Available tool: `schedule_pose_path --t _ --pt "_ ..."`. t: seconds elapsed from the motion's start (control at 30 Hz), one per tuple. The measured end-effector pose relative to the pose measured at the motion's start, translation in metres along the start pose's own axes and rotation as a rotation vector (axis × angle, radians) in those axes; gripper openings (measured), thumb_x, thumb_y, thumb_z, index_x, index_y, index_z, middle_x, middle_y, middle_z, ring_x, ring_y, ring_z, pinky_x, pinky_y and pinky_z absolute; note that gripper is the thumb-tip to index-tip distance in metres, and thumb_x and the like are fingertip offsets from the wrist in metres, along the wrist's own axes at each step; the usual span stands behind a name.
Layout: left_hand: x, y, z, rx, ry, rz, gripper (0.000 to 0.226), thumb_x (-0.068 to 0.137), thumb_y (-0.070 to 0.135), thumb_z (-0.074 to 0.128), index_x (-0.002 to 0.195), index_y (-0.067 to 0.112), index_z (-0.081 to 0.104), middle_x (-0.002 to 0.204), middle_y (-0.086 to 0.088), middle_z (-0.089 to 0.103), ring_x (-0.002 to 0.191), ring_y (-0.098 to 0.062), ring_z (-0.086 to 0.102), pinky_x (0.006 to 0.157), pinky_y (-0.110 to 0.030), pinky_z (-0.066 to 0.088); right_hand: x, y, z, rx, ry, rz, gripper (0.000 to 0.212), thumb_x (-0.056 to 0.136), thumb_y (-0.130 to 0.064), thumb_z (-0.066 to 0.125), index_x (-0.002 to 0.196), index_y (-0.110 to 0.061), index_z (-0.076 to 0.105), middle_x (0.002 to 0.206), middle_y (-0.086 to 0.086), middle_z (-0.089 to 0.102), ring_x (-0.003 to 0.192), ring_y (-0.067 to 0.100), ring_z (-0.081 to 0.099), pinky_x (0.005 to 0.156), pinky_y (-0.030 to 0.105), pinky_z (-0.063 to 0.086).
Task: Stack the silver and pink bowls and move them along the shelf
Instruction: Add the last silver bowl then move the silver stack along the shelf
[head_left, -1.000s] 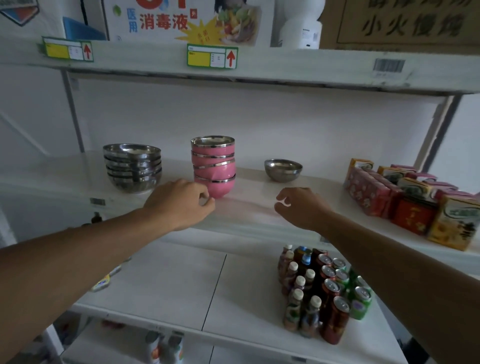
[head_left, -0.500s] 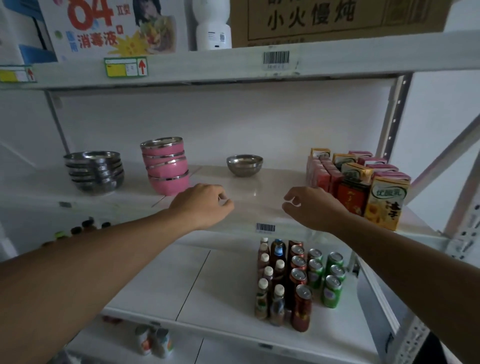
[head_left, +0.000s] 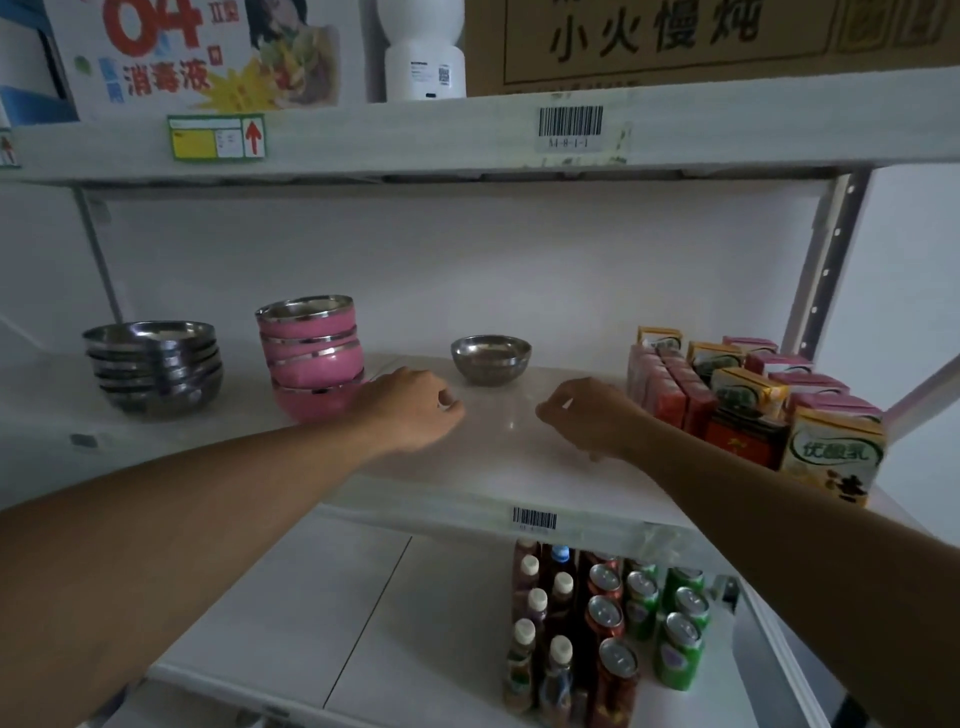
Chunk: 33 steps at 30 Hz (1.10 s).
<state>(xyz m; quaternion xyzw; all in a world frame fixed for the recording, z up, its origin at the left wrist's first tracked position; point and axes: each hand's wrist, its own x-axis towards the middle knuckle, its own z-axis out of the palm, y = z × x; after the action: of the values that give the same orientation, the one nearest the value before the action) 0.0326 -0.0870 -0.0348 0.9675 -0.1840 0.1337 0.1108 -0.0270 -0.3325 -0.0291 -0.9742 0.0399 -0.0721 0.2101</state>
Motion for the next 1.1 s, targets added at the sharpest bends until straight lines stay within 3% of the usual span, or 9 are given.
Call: schedule_pose_path --t 0.1,0.2,0.33,0.43,0.63,0.77,0.87,1.0,1.1 --pt "0.038 -0.014 0.008 0.019 -0.047 0.029 0.042 0.098 0.057 0.052 0.094 0.021 0.074 0.099 0.002 0.072 0.092 -0.028 0.068 0.073 -0.031 0.051 0.033 -0.007 0.003 -0.058 0.039 0.059 0.046 0.104 -0.045 0.05 0.121 -0.008 0.073 0.113 0.015 0.076 0.076 0.03 0.078 0.073 0.042 0.067" --pt "0.08 -0.026 0.008 0.026 -0.12 0.032 0.039 0.098 0.055 0.057 0.094 0.019 0.073 0.098 -0.002 0.071 0.086 -0.024 0.069 0.068 -0.032 0.052 0.07 -0.006 0.007 -0.185 0.087 0.046 0.054 0.103 -0.06 0.048 0.121 -0.015 0.073 0.118 0.01 0.076 0.094 0.028 0.076 0.079 0.036 0.059" --pt "0.127 -0.036 0.015 0.042 -0.163 0.002 0.031 0.098 0.047 0.062 0.086 0.018 0.061 0.086 -0.003 0.06 0.072 -0.019 0.06 0.055 -0.032 0.039 0.124 -0.004 0.013 -0.066 0.084 0.182 0.053 0.098 -0.061 0.047 0.087 -0.015 0.069 0.078 0.007 0.075 0.059 0.021 0.074 0.049 0.032 0.063" --pt "0.144 -0.042 0.024 0.059 -0.19 -0.045 0.034 0.097 0.046 0.063 0.079 0.018 0.055 0.085 -0.004 0.058 0.07 -0.019 0.058 0.054 -0.031 0.037 0.154 0.001 0.02 0.04 0.096 0.273 0.052 0.096 -0.061 0.045 0.088 -0.013 0.063 0.078 0.012 0.075 0.058 0.026 0.077 0.05 0.042 0.065" --pt "0.154 -0.048 0.026 0.102 -0.255 -0.068 0.038 0.095 0.043 0.062 0.12 0.015 0.069 0.095 -0.005 0.056 0.081 -0.025 0.059 0.056 -0.028 0.038 0.194 0.006 0.033 0.092 0.082 0.317 0.066 0.092 -0.072 0.036 0.091 -0.011 0.059 0.091 0.012 0.074 0.065 0.029 0.076 0.06 0.042 0.066" --pt "0.149 -0.046 0.023 0.121 -0.234 -0.093 0.026 0.093 0.041 0.064 0.101 0.017 0.063 0.086 -0.003 0.052 0.078 -0.025 0.058 0.053 -0.028 0.035 0.216 0.003 0.041 0.303 0.036 0.4 0.049 0.099 -0.051 0.047 0.091 -0.006 0.065 0.068 0.01 0.076 0.028 0.016 0.058 0.04 0.024 0.051" --pt "0.145 -0.047 0.019 0.098 -0.223 -0.073 0.024 0.093 0.038 0.063 0.081 0.018 0.058 0.088 -0.005 0.059 0.074 -0.023 0.062 0.056 -0.03 0.042 0.218 0.003 0.042 0.406 0.002 0.426 0.038 0.103 -0.029 0.047 0.085 -0.003 0.067 0.047 0.007 0.068 0.03 0.019 0.051 0.043 0.019 0.043" --pt "0.142 -0.048 0.007 0.101 -0.198 -0.012 0.026 0.096 0.036 0.064 0.11 0.014 0.07 0.112 -0.01 0.067 0.096 -0.031 0.069 0.079 -0.036 0.058 0.206 0.01 0.032 0.469 0.053 0.455 0.035 0.101 -0.019 0.045 0.087 0.002 0.07 0.054 0.011 0.072 0.039 0.018 0.046 0.046 0.021 0.038" --pt "0.141 -0.042 0.007 0.089 -0.208 0.01 0.027 0.097 0.036 0.062 0.112 0.015 0.07 0.111 -0.009 0.067 0.095 -0.03 0.069 0.078 -0.036 0.058 0.19 0.02 0.021 0.453 0.111 0.47 0.036 0.102 -0.024 0.047 0.091 0.001 0.071 0.056 0.011 0.074 0.031 0.014 0.046 0.042 0.02 0.04"
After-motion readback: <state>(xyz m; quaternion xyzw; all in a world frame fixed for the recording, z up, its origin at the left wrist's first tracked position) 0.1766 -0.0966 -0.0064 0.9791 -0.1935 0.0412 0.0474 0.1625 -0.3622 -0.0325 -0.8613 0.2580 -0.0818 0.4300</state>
